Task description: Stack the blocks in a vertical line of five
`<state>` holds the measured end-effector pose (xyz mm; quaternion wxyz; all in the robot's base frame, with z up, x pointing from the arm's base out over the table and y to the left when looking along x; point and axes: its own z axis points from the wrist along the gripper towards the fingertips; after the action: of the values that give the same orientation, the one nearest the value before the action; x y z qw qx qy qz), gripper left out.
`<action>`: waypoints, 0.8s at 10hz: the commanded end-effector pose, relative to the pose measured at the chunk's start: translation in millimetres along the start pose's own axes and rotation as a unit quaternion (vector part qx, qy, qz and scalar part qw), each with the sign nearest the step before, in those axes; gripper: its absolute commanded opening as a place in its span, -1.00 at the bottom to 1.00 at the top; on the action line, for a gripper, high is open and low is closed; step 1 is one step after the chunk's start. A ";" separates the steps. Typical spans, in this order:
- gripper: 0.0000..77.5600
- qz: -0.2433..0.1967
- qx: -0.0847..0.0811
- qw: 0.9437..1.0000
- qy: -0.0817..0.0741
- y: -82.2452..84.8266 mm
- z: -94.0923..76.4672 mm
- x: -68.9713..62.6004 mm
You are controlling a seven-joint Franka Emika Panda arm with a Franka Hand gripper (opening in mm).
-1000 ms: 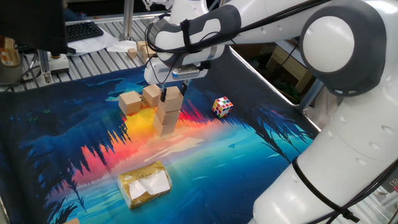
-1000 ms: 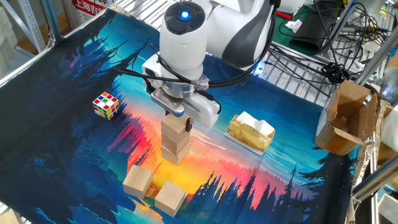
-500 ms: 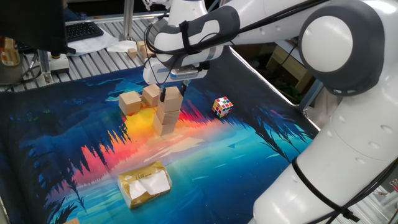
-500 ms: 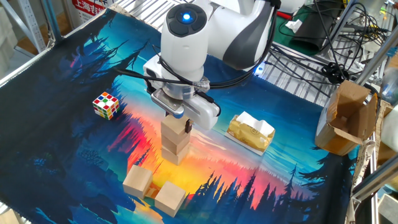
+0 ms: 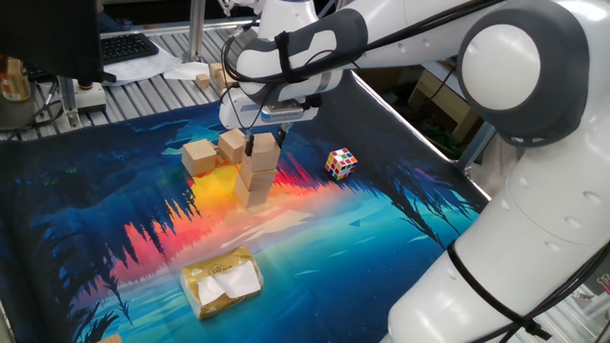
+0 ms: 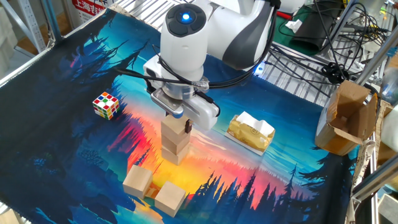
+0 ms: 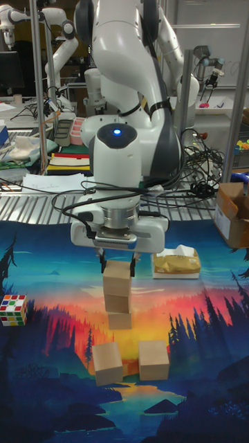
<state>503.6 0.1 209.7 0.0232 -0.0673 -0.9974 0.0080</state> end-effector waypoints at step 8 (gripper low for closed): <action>1.00 0.006 0.000 1.000 -0.002 0.0 -1.4 -0.7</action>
<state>503.5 0.1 209.6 0.0230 -0.0726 -0.9971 0.0083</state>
